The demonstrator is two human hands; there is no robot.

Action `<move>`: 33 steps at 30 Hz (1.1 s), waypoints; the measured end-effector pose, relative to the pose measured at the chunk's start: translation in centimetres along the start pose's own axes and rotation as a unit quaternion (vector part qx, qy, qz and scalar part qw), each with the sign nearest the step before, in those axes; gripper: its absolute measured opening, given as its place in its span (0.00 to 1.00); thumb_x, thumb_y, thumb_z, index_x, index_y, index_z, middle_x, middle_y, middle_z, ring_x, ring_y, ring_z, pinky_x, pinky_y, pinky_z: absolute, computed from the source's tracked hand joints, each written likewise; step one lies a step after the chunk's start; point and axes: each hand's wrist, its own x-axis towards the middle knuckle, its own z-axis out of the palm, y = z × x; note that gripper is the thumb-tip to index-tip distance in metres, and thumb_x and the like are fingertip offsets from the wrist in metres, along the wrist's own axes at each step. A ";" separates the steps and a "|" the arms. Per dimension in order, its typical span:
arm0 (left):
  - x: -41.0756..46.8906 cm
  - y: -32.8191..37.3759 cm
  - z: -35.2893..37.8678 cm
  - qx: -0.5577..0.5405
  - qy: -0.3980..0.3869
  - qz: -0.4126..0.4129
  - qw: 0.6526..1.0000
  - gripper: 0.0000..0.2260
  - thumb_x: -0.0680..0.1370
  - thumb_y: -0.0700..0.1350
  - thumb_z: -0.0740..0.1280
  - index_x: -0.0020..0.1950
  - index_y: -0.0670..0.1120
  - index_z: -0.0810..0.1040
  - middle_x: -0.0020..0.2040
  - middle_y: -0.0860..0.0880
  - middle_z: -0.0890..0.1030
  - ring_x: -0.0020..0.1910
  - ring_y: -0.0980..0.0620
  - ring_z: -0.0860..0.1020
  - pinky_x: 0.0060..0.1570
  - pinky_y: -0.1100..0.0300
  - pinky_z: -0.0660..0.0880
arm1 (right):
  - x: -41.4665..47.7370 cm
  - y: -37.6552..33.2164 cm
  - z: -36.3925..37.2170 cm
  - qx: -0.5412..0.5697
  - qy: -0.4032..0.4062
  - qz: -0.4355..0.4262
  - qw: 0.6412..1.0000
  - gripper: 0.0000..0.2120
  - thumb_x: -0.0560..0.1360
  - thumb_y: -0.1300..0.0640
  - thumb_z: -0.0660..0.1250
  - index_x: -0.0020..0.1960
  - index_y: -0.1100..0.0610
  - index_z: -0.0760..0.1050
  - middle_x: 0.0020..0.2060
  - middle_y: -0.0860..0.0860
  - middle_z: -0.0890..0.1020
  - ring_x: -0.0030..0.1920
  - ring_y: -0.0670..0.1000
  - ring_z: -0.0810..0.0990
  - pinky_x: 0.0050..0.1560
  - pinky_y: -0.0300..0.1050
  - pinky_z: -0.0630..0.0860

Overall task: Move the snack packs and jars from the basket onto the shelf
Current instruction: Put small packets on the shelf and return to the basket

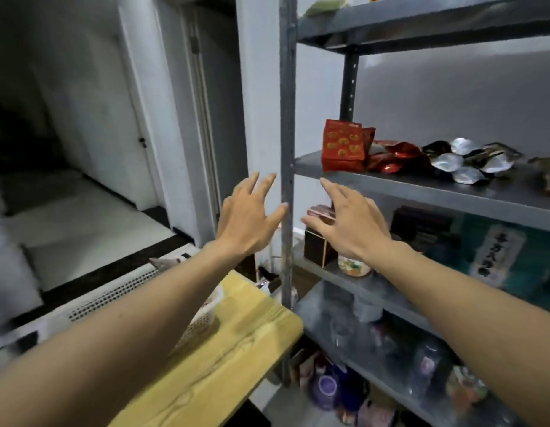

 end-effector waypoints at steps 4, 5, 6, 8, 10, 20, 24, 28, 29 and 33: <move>-1.3 -7.2 -3.8 0.049 0.022 -0.065 0.996 0.29 0.79 0.59 0.60 0.78 0.56 0.56 0.79 0.48 0.57 0.77 0.48 0.56 0.72 0.46 0.57 | 2.3 -6.6 4.4 0.042 -0.028 -0.061 0.997 0.38 0.75 0.33 0.59 0.78 0.51 0.55 0.74 0.52 0.66 0.73 0.54 0.64 0.70 0.55 0.63; -1.6 -8.7 -4.5 0.061 0.027 -0.076 0.995 0.29 0.79 0.59 0.60 0.78 0.56 0.57 0.79 0.48 0.57 0.77 0.48 0.56 0.72 0.46 0.57 | 2.9 -8.1 5.5 0.054 -0.035 -0.076 0.995 0.38 0.76 0.33 0.59 0.78 0.50 0.54 0.74 0.52 0.66 0.73 0.54 0.64 0.70 0.55 0.63; -1.9 -10.2 -5.1 0.072 0.032 -0.086 0.993 0.29 0.79 0.59 0.60 0.78 0.56 0.57 0.79 0.48 0.57 0.77 0.48 0.56 0.72 0.46 0.56 | 3.5 -9.4 6.7 0.064 -0.041 -0.090 0.993 0.38 0.76 0.33 0.59 0.78 0.50 0.54 0.74 0.52 0.66 0.73 0.54 0.64 0.70 0.55 0.63; -2.0 -12.9 -6.0 0.094 0.041 -0.109 0.989 0.28 0.79 0.59 0.60 0.78 0.56 0.57 0.78 0.47 0.58 0.77 0.49 0.56 0.72 0.46 0.56 | 4.9 -11.9 9.0 0.084 -0.052 -0.120 0.988 0.38 0.76 0.34 0.59 0.79 0.50 0.53 0.74 0.52 0.66 0.73 0.54 0.65 0.69 0.55 0.64; -1.6 -15.4 -6.6 0.111 0.048 -0.133 0.984 0.28 0.79 0.58 0.61 0.77 0.56 0.58 0.78 0.48 0.58 0.76 0.49 0.56 0.71 0.46 0.57 | 6.5 -14.0 11.0 0.103 -0.064 -0.144 0.982 0.37 0.76 0.34 0.59 0.79 0.51 0.53 0.74 0.52 0.66 0.73 0.54 0.65 0.69 0.54 0.64; -2.3 -25.5 -4.9 0.129 0.037 -0.244 0.960 0.27 0.79 0.57 0.62 0.77 0.54 0.60 0.78 0.48 0.60 0.76 0.49 0.58 0.72 0.47 0.57 | 11.3 -19.5 22.3 0.176 -0.166 -0.151 0.959 0.34 0.76 0.37 0.62 0.77 0.49 0.56 0.72 0.52 0.70 0.70 0.56 0.68 0.65 0.53 0.68; -3.3 -30.4 -4.2 0.112 0.018 -0.289 0.950 0.27 0.78 0.57 0.62 0.76 0.52 0.62 0.74 0.48 0.66 0.73 0.48 0.64 0.71 0.46 0.64 | 12.5 -22.0 26.9 0.217 -0.223 -0.122 0.943 0.37 0.74 0.36 0.64 0.77 0.49 0.57 0.72 0.52 0.70 0.70 0.56 0.69 0.65 0.53 0.70; -4.4 -36.0 -2.9 0.079 -0.008 -0.362 0.929 0.26 0.78 0.57 0.63 0.75 0.51 0.64 0.73 0.46 0.68 0.71 0.47 0.66 0.69 0.50 0.65 | 13.8 -24.3 31.4 0.276 -0.268 -0.057 0.921 0.34 0.74 0.40 0.67 0.75 0.50 0.60 0.68 0.53 0.74 0.65 0.57 0.74 0.62 0.52 0.73; -4.7 -37.4 -2.3 0.066 -0.016 -0.383 0.921 0.26 0.78 0.57 0.64 0.74 0.50 0.65 0.72 0.45 0.68 0.71 0.46 0.67 0.68 0.51 0.66 | 14.1 -24.9 32.5 0.285 -0.276 -0.042 0.917 0.34 0.74 0.41 0.68 0.75 0.51 0.60 0.67 0.54 0.75 0.64 0.57 0.75 0.62 0.52 0.73; -6.0 -42.8 0.5 -0.026 -0.033 -0.486 0.873 0.22 0.78 0.54 0.66 0.69 0.46 0.71 0.68 0.42 0.74 0.63 0.44 0.74 0.58 0.55 0.71 | 15.6 -26.9 36.9 0.297 -0.296 0.000 0.908 0.34 0.75 0.42 0.68 0.75 0.53 0.61 0.66 0.55 0.76 0.63 0.58 0.76 0.61 0.53 0.73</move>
